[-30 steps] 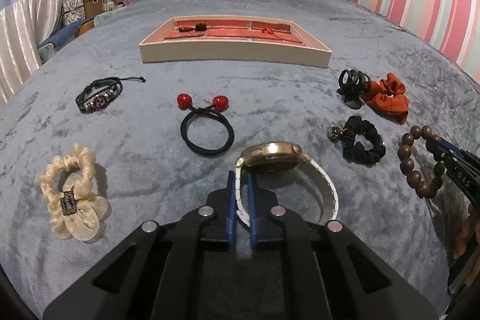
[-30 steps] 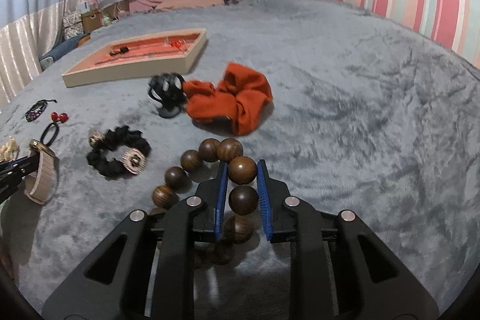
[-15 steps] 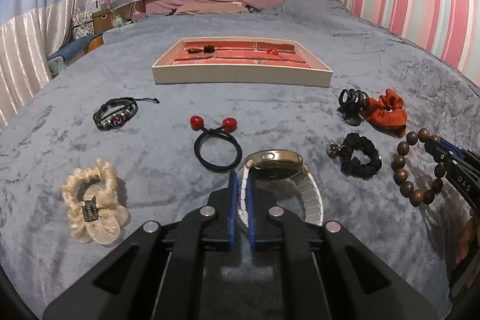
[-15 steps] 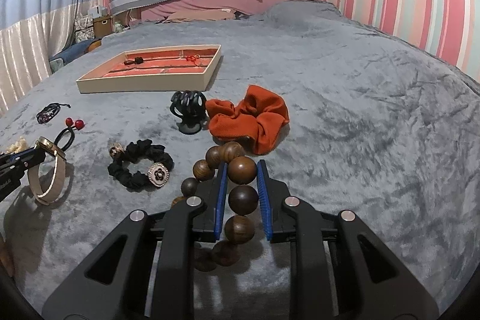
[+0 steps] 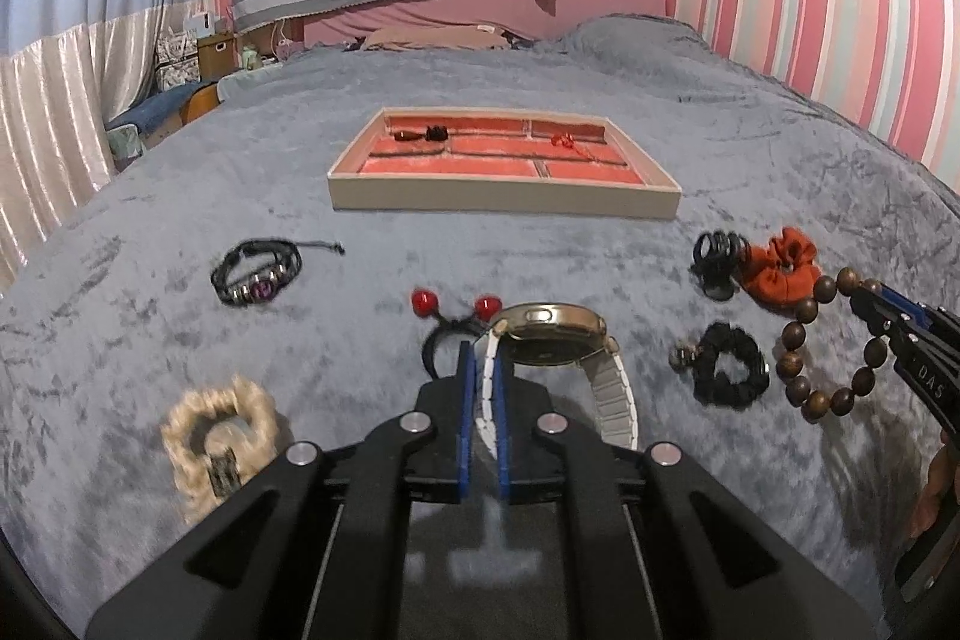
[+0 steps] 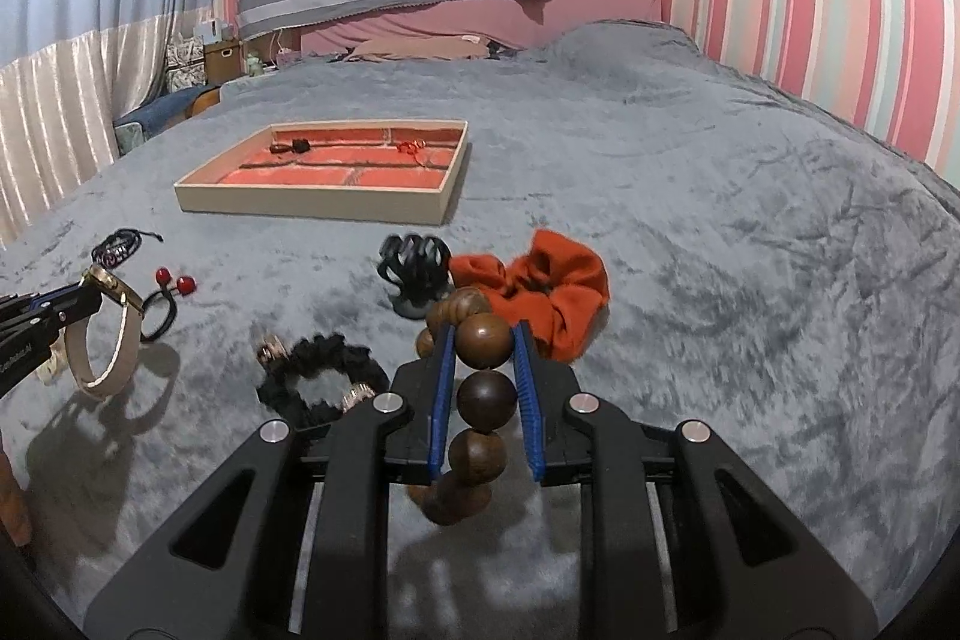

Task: Organize jewelry
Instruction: 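Carry the watch toward tray with left tool while right tool carries bead bracelet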

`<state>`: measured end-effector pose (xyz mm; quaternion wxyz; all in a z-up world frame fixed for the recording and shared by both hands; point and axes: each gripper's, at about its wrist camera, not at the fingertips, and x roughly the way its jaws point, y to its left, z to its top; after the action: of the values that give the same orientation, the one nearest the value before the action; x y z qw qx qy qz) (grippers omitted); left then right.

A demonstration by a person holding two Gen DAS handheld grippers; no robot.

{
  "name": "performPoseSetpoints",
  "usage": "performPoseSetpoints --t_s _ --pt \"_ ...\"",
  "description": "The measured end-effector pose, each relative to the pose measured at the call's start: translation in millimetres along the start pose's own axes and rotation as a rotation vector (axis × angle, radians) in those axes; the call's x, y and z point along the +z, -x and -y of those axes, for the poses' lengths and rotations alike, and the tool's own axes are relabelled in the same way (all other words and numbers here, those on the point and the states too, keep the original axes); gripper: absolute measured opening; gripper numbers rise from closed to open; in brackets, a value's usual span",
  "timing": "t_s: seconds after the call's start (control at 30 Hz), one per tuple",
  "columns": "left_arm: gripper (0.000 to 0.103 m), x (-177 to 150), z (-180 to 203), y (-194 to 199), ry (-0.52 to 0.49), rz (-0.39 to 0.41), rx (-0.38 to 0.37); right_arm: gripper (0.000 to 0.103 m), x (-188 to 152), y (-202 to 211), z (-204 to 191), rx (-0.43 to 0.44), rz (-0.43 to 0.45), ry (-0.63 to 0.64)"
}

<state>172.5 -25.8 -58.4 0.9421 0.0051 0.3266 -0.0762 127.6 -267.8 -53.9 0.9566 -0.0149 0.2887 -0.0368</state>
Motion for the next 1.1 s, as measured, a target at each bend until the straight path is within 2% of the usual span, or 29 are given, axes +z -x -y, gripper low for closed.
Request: performPoseSetpoints --t_s 0.27,0.5,0.67,0.8,1.1 --pt "0.006 44 -7 -3 -0.001 0.051 0.011 0.020 31 -15 -12 0.023 0.016 -0.017" --pt "0.006 95 -20 -23 0.039 0.058 -0.002 0.020 89 -32 -32 0.067 0.056 -0.045" --pt "0.006 134 -24 -50 0.048 0.048 -0.002 0.020 130 -55 -48 0.102 0.072 -0.057" --pt "0.006 157 -25 -76 0.054 0.031 0.009 0.020 159 -89 -64 0.116 0.064 -0.070" --pt "0.006 182 -37 -158 0.044 -0.023 0.072 0.020 183 -171 -82 0.097 0.019 -0.107"
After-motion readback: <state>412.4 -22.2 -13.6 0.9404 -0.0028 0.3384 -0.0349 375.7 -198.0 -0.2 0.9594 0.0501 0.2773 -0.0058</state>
